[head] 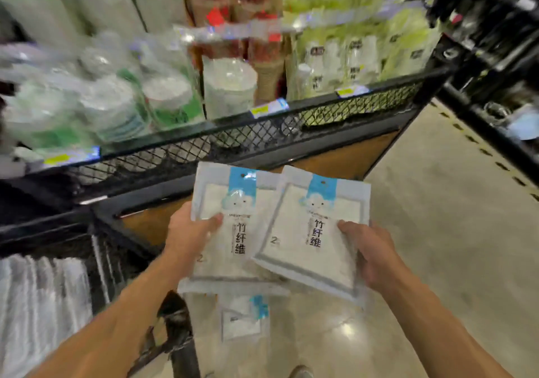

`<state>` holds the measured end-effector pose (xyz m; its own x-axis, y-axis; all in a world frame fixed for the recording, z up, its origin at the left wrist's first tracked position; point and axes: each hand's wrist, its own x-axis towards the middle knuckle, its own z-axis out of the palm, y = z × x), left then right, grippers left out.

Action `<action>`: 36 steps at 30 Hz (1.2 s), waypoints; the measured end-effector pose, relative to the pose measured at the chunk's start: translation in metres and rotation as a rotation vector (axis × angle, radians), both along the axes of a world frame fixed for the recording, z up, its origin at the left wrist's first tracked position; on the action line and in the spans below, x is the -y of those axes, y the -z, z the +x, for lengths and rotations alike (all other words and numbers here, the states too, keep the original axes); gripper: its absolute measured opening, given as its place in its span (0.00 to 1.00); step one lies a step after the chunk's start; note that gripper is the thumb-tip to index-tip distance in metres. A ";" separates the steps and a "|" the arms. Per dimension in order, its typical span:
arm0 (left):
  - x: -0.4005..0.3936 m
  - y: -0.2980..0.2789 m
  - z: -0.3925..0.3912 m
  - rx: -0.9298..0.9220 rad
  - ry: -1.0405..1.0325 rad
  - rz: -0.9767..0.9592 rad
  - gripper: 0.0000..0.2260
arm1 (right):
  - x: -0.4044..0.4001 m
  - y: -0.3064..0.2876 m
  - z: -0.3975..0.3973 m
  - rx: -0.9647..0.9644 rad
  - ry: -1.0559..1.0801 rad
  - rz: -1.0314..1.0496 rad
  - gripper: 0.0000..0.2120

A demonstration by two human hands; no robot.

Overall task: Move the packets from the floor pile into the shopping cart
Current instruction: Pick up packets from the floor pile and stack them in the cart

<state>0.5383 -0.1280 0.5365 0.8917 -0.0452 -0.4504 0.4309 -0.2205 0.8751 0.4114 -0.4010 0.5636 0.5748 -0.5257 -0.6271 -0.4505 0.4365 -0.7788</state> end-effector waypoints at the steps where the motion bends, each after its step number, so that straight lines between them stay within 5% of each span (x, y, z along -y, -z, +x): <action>1: -0.009 -0.034 0.000 0.005 -0.019 -0.018 0.12 | -0.005 -0.033 0.001 0.018 -0.028 -0.013 0.10; 8: -0.098 -0.209 -0.007 0.117 -0.148 -0.012 0.11 | -0.065 -0.202 0.024 0.166 -0.229 -0.053 0.12; 14: -0.176 -0.289 -0.049 0.225 -0.381 -0.013 0.14 | -0.125 -0.281 0.058 0.303 -0.526 -0.010 0.13; 21: -0.245 -0.329 -0.173 0.234 -0.824 -0.005 0.09 | -0.204 -0.314 0.070 0.339 -0.907 0.112 0.16; 25: -0.273 -0.339 -0.254 0.211 -1.039 0.043 0.11 | -0.255 -0.319 0.046 0.344 -1.097 0.153 0.10; 36: -0.362 -0.339 -0.383 0.185 -1.209 0.041 0.10 | -0.377 -0.320 -0.033 0.353 -1.305 0.155 0.11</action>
<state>0.1553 0.2344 0.8757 0.4005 0.8678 -0.2941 0.2469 0.2069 0.9467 0.3788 -0.0237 0.8832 0.7361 0.5810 -0.3471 -0.3882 -0.0577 -0.9198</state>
